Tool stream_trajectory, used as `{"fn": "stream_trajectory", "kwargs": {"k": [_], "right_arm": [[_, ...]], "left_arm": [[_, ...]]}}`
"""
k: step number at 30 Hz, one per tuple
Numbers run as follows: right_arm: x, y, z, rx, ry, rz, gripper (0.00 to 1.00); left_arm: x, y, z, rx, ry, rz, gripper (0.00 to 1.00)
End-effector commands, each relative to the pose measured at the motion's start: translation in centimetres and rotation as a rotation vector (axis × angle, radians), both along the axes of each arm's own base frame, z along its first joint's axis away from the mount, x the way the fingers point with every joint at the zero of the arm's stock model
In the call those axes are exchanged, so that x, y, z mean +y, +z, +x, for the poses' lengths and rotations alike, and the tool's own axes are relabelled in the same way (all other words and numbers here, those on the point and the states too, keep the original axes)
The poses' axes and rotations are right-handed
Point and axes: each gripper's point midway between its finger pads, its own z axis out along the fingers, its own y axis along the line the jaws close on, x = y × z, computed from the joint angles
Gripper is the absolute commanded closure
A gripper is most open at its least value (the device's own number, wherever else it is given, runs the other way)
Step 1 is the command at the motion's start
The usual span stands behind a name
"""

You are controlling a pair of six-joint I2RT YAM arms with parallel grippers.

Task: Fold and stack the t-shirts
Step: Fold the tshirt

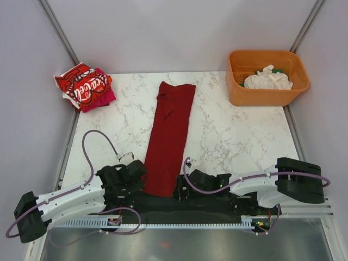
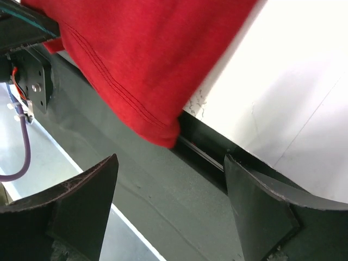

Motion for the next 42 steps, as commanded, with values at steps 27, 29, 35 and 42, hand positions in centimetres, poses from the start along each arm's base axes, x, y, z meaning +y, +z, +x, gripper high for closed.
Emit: {"fn": "stream_trajectory", "kwargs": {"k": [27, 29, 35, 42], "right_arm": [[0.3, 1.9, 1.6, -0.144, -0.029, 0.035, 1.0], [-0.8, 2.2, 1.8, -0.16, -0.029, -0.022, 1.0], [-4.5, 2.0, 0.7, -0.096, -0.061, -0.068, 1.0], [-8.2, 2.4, -0.6, -0.017, -0.118, -0.075, 1.0]], "left_arm": [[-1.9, 0.3, -0.1, 0.053, -0.025, -0.017, 0.98], [-2.9, 0.5, -0.4, 0.063, -0.043, -0.041, 0.98], [-5.5, 2.3, -1.4, 0.07, -0.115, -0.075, 0.98], [-7.6, 3.3, -3.7, 0.134, -0.158, -0.126, 0.98]]}}
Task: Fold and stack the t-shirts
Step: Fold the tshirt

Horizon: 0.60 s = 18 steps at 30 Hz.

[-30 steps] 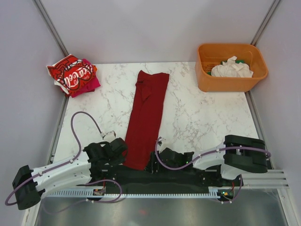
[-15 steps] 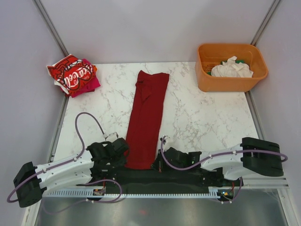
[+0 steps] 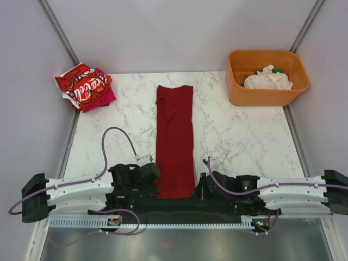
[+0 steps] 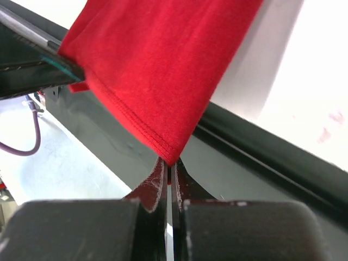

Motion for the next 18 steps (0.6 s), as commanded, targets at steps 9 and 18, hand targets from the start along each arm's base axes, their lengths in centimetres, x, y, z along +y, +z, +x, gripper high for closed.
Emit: {"fn": "stream_trajectory", "kwargs": {"k": [9, 18], "right_arm": [[-4.5, 2.6, 4.0, -0.181, -0.134, -0.345, 1.0], [-3.0, 10.7, 11.1, -0.355, -0.224, -0.326, 1.0]], "left_arm": [[-3.5, 5.1, 1.8, -0.118, -0.079, -0.064, 0.98], [-3.9, 9.9, 7.3, -0.245, -0.081, -0.006, 0.98]]}}
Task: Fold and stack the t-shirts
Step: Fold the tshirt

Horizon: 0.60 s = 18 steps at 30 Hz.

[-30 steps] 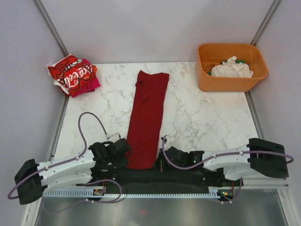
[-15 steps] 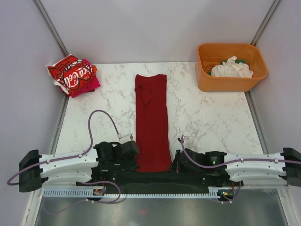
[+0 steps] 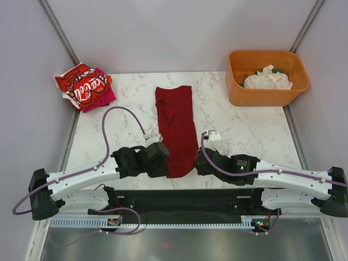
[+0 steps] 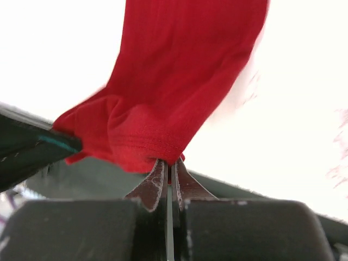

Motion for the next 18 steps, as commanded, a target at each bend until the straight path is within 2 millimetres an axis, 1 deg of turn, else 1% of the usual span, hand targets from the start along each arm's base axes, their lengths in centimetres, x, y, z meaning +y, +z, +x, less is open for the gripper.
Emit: {"fn": "stream_trajectory", "kwargs": {"k": [1, 2, 3, 4, 5, 6, 7, 8, 9, 10, 11, 12, 14, 15, 17, 18], "right_arm": [[-1.5, 2.1, 3.5, -0.097, -0.023, -0.098, 1.0], [-1.4, 2.0, 4.1, -0.096, -0.02, -0.116, 1.0], [-1.8, 2.7, 5.3, -0.102, -0.045, -0.115, 1.0], [-1.9, 2.5, 5.9, -0.108, -0.033, -0.146, 1.0], [-1.9, 2.7, 6.5, -0.111, -0.032, -0.153, 1.0], [-2.1, 3.1, 7.6, -0.107, -0.049, -0.143, 1.0], [-2.0, 2.7, 8.2, -0.106, -0.033, -0.172, 1.0], [-2.0, 2.7, 8.7, -0.1, -0.036, -0.174, 1.0], [-2.0, 3.0, 9.6, -0.098, -0.042, -0.168, 1.0], [-1.8, 2.6, 10.1, -0.085, -0.04, -0.179, 1.0], [-1.8, 2.6, 10.6, -0.088, -0.03, -0.189, 1.0], [-1.8, 2.9, 11.5, -0.089, -0.04, -0.184, 1.0], [-1.8, 2.3, 12.5, -0.081, -0.029, -0.21, 1.0], [-2.0, 2.5, 13.3, -0.081, -0.043, -0.208, 1.0], [-1.8, 1.8, 14.3, -0.066, -0.025, -0.223, 1.0], [-2.0, 2.1, 15.2, -0.07, -0.039, -0.22, 1.0]], "left_arm": [[1.3, 2.3, 3.3, -0.107, -0.011, 0.044, 0.98], [1.3, 3.0, 4.0, -0.114, -0.007, 0.032, 0.98], [1.9, 3.2, 5.2, -0.125, 0.011, 0.041, 0.98], [2.0, 3.9, 5.9, -0.138, 0.016, 0.031, 0.98], [2.1, 4.0, 6.5, -0.14, 0.019, 0.039, 0.98], [2.7, 4.0, 7.5, -0.147, 0.027, 0.059, 0.98], [2.5, 4.6, 8.3, -0.159, 0.027, 0.052, 0.98], [2.4, 4.2, 8.9, -0.145, 0.023, 0.068, 0.98], [2.7, 4.2, 9.8, -0.15, 0.026, 0.08, 0.98], [2.3, 5.0, 10.6, -0.164, 0.025, 0.064, 0.98], [2.1, 4.3, 11.1, -0.151, 0.001, 0.082, 0.98], [2.2, 4.5, 12.0, -0.156, 0.014, 0.084, 0.98], [1.9, 5.0, 13.4, -0.167, 0.017, 0.077, 0.98], [2.1, 4.4, 14.3, -0.157, 0.016, 0.096, 0.98], [1.8, 4.8, 15.6, -0.173, 0.01, 0.095, 0.98], [2.0, 4.0, 16.3, -0.154, 0.018, 0.113, 0.98]]}}
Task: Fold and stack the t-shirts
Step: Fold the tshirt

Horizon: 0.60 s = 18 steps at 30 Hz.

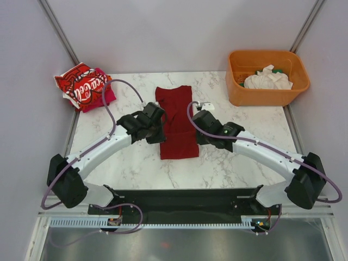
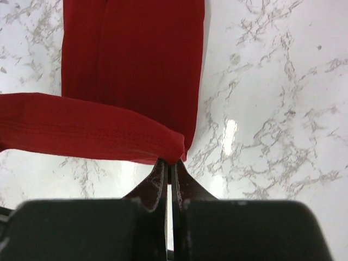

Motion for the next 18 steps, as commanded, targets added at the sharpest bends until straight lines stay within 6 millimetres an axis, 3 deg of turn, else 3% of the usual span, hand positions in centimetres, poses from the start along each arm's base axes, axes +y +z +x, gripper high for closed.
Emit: {"fn": "stream_trajectory", "kwargs": {"k": [1, 9, 10, 11, 12, 13, 14, 15, 16, 17, 18], "right_arm": [[0.5, 1.0, 2.8, -0.029, 0.036, -0.007, 1.0], [0.0, -0.8, 8.0, 0.009, 0.017, -0.024, 1.0], [0.1, -2.0, 8.6, 0.032, 0.019, -0.039, 0.94], [-0.2, -2.5, 9.3, 0.045, 0.007, -0.045, 0.81], [0.2, -2.2, 10.3, 0.041, 0.011, -0.029, 0.52], [0.2, -3.7, 11.0, 0.07, 0.014, -0.049, 0.38], [-0.6, -4.1, 12.1, 0.078, -0.011, -0.052, 0.26], [-0.3, -3.1, 13.7, 0.056, -0.022, -0.028, 0.19], [-0.5, -4.0, 14.8, 0.071, -0.032, -0.033, 0.18], [-1.6, -3.6, 16.5, 0.062, -0.063, -0.026, 0.17], [-1.6, -1.2, 18.4, 0.027, -0.082, -0.001, 0.16]], "left_arm": [[-0.2, 1.1, 2.9, -0.056, -0.057, 0.019, 0.98], [0.1, -2.0, 7.6, 0.007, -0.036, 0.056, 0.98], [-0.1, -2.7, 8.2, 0.022, -0.039, 0.062, 0.98], [-0.1, -3.4, 8.7, 0.033, -0.047, 0.076, 0.96], [0.3, -3.9, 9.4, 0.041, -0.034, 0.085, 0.94], [0.4, -3.8, 10.3, 0.037, -0.024, 0.08, 0.88], [0.6, -5.4, 11.0, 0.072, -0.018, 0.093, 0.56], [1.6, -5.7, 12.4, 0.076, 0.012, 0.091, 0.46], [1.6, -4.7, 14.4, 0.047, 0.021, 0.073, 0.35], [2.8, -5.7, 16.1, 0.058, 0.045, 0.085, 0.17], [2.8, -5.8, 17.1, 0.065, 0.043, 0.072, 0.16]]}}
